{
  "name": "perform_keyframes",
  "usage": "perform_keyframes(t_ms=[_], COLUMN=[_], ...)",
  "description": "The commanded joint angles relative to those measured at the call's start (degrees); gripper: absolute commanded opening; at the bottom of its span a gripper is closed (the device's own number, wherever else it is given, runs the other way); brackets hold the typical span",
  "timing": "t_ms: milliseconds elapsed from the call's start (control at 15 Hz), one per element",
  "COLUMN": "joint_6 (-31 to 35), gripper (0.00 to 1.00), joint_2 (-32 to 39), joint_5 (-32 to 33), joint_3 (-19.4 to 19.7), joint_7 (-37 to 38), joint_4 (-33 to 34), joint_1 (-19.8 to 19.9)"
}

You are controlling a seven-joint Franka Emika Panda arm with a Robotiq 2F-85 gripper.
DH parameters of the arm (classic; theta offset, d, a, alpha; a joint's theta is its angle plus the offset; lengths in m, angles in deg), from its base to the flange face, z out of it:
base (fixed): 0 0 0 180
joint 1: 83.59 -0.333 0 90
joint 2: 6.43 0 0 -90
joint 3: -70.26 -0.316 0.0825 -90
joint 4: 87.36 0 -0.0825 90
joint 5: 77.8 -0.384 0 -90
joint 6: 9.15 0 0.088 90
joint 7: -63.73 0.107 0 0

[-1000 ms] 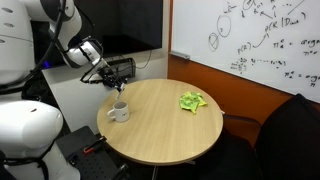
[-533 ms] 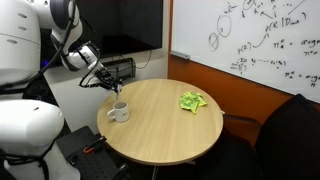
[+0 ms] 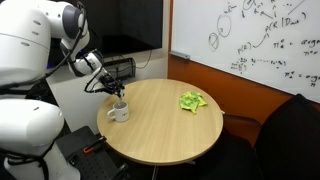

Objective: Pick the pen and put it in the cup

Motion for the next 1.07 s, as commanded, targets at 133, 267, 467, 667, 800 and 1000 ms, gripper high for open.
perform_keyframes(t_ms=[133,267,467,667,800,1000], joint_6=[-2.46,-2.26,-2.49,0.06,3.79,4.16], gripper=[0.05,0.47,0.68,0.92,1.0,1.0], joint_2=[4.39,4.59,2.61,-0.85,-4.59,-8.61], joint_5=[-0.52,-0.92,-3.11,-5.02,-7.58,-11.17], joint_3=[0.87,0.69,-0.08,-1.38,-2.55,-2.34], joint_7=[0.68,0.0,-1.81,-6.26,-9.71,-10.8], joint_4=[3.95,4.29,3.65,2.18,0.32,-0.4], joint_1=[-1.41,-1.48,-0.86,0.1,1.25,0.72])
